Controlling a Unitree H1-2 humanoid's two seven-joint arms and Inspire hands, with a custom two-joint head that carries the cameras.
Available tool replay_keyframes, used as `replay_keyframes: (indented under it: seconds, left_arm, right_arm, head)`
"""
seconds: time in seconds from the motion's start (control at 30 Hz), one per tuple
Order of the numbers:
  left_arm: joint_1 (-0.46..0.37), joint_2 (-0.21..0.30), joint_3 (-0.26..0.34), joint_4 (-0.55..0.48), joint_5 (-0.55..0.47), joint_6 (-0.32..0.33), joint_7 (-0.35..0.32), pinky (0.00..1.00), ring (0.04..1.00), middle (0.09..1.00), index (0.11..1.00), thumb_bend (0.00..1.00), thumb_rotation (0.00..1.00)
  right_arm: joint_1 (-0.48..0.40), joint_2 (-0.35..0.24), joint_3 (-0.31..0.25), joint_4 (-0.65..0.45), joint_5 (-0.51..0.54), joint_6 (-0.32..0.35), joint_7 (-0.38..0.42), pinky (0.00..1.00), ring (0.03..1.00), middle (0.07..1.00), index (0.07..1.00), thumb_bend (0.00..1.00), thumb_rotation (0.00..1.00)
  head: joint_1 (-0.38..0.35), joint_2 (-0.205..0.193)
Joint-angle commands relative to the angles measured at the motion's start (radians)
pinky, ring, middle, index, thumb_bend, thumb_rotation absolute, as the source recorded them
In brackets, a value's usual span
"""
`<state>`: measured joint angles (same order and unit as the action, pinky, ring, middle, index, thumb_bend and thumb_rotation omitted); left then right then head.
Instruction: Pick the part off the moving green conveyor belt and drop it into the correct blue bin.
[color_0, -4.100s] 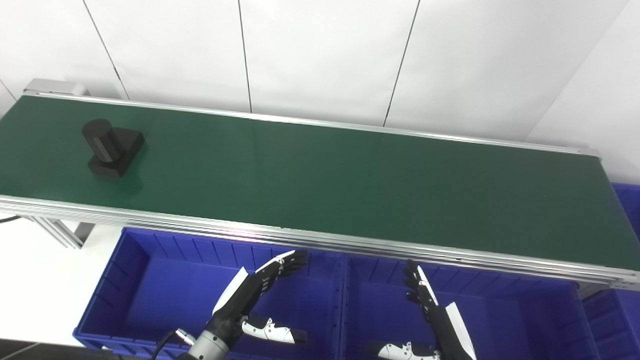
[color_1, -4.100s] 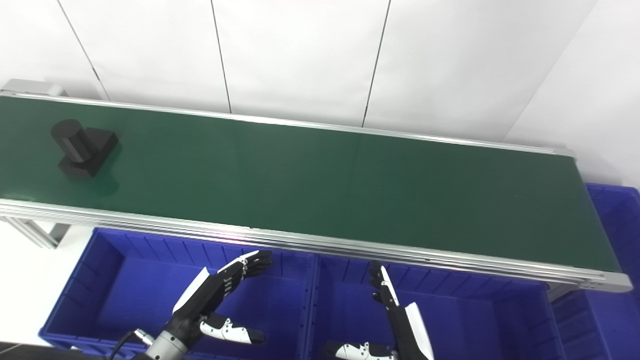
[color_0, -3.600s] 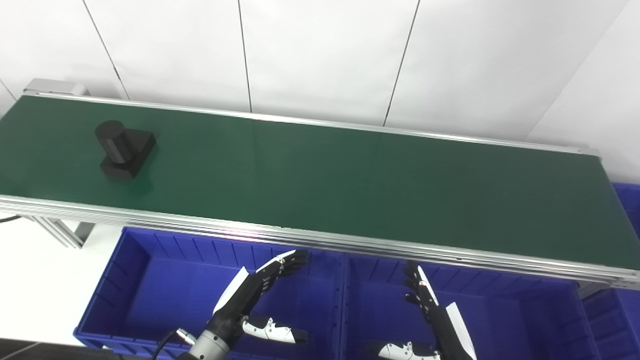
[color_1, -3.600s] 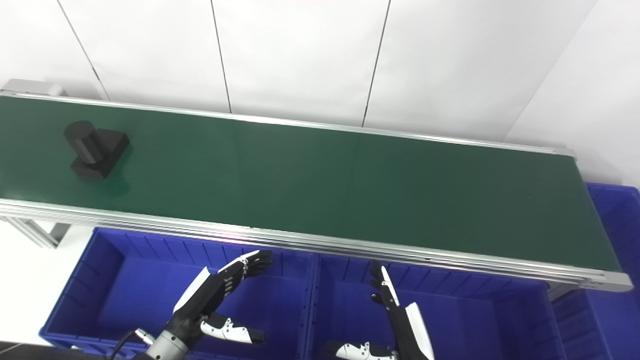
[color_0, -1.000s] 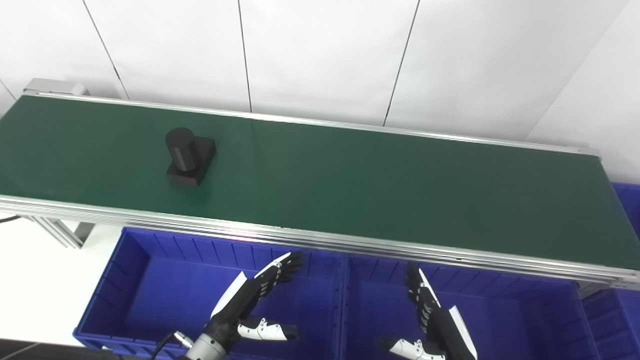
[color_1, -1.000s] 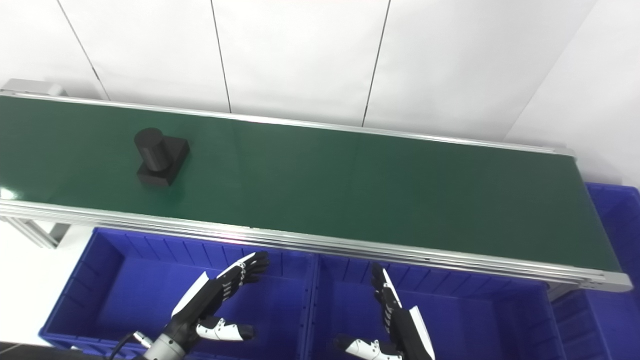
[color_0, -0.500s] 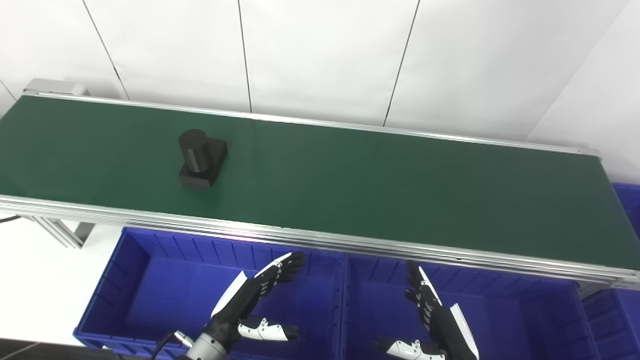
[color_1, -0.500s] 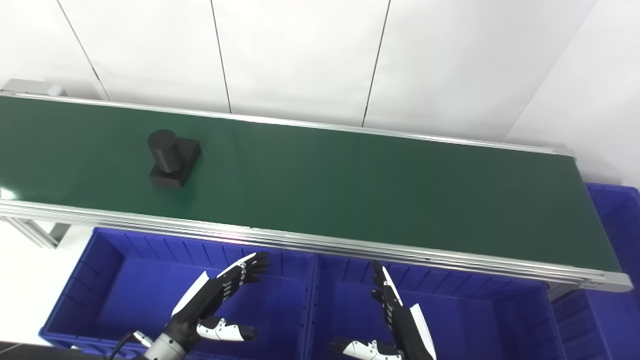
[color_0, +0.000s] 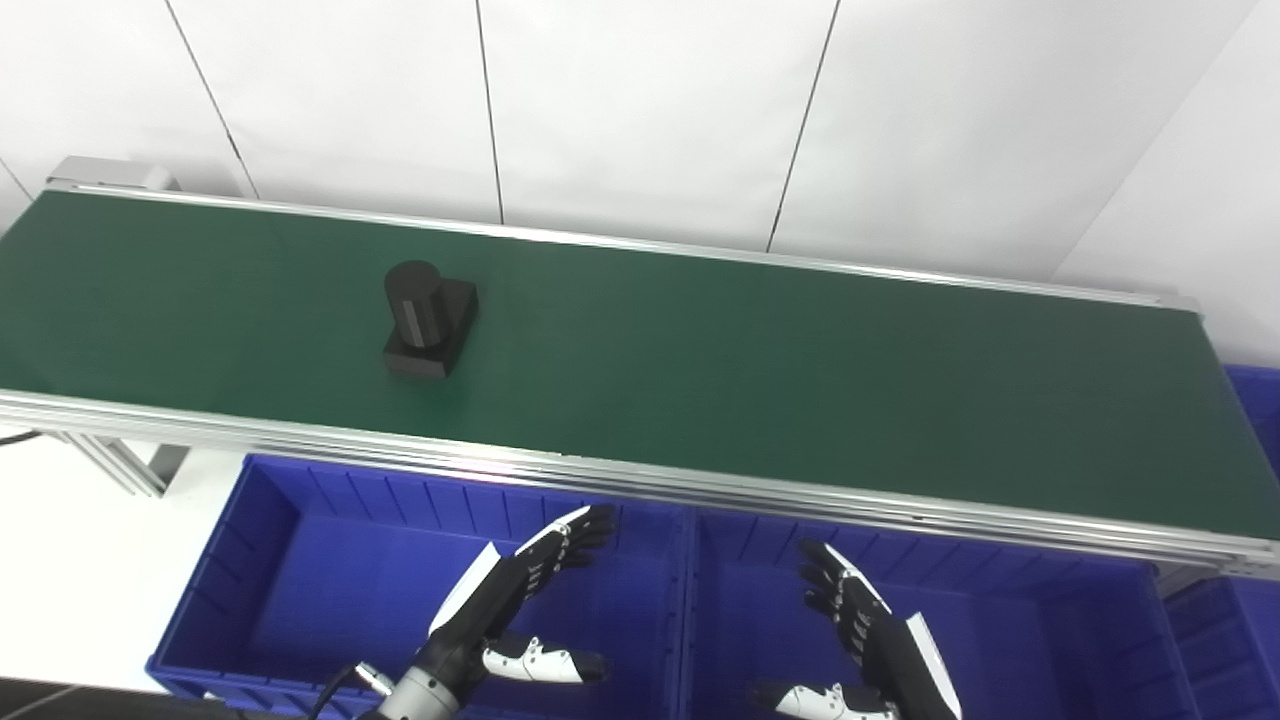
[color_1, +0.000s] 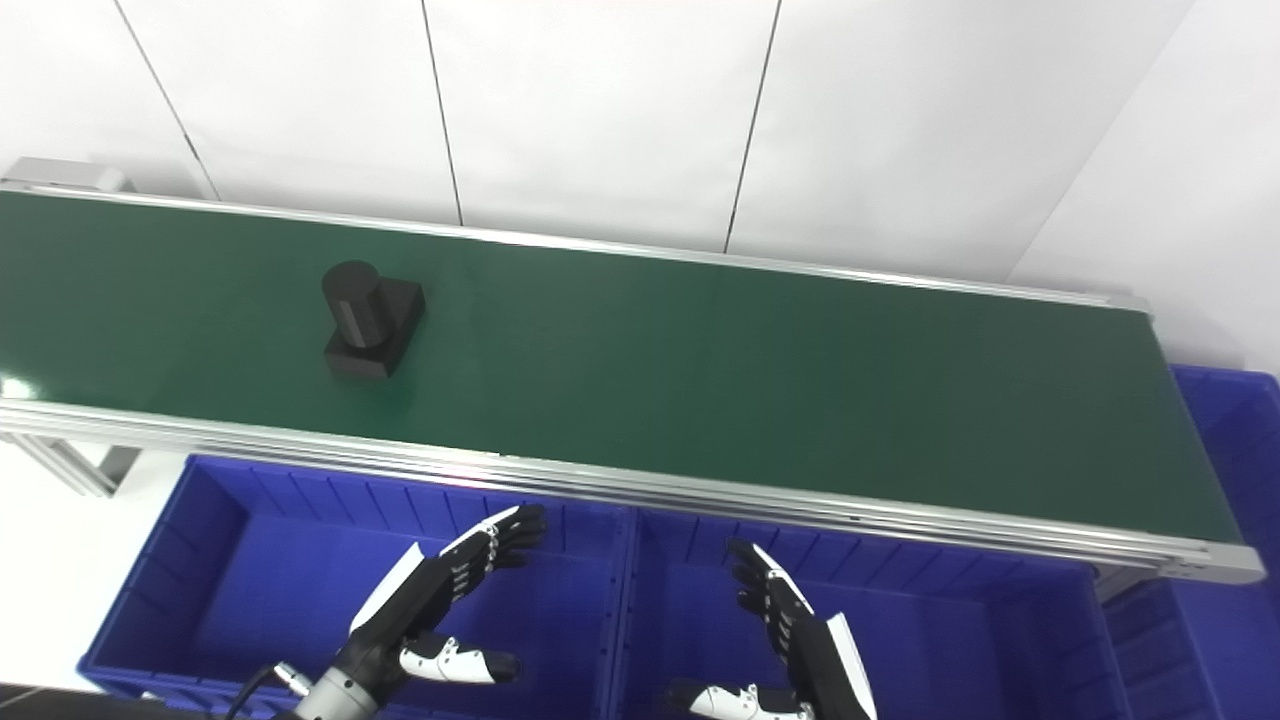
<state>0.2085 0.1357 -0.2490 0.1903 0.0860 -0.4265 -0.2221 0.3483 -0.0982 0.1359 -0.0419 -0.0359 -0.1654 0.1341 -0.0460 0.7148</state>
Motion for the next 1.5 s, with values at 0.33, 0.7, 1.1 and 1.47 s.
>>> replay_keyframes:
  seconds: [0.33, 0.7, 1.1, 1.47]
  left_arm:
    - [-0.01, -0.002, 0.001, -0.026, -0.007, -0.038, 0.002, 0.84, 0.878, 0.887, 0.892, 0.87, 0.47]
    - [-0.023, -0.019, -0.033, 0.046, 0.055, -0.042, 0.047, 0.84, 0.881, 0.9, 0.883, 0.89, 0.52]
    - [-0.061, -0.033, -0.104, 0.117, 0.079, -0.043, 0.148, 0.8, 0.852, 0.877, 0.869, 0.93, 0.48]
    - [-0.109, -0.016, -0.15, 0.18, 0.069, -0.043, 0.188, 0.77, 0.839, 0.873, 0.865, 0.94, 0.48]
  right_arm:
    - [-0.007, 0.002, -0.003, 0.002, 0.018, -0.102, 0.002, 0.97, 0.962, 0.96, 0.964, 0.86, 0.24]
    - [-0.031, 0.01, -0.025, -0.231, -0.11, -0.118, -0.053, 0.98, 0.967, 0.964, 0.99, 0.91, 0.39]
    - [-0.303, 0.028, 0.003, -0.354, -0.283, 0.136, -0.021, 0.95, 0.968, 0.96, 0.988, 0.92, 0.41]
    - [-0.519, 0.046, 0.044, -0.245, -0.385, 0.276, -0.007, 0.84, 0.93, 0.955, 0.959, 0.93, 0.37]
  head:
    - [0.009, -0.014]
    - [0.263, -0.17]
    - [0.318, -0.247]
    - [0.32, -0.282]
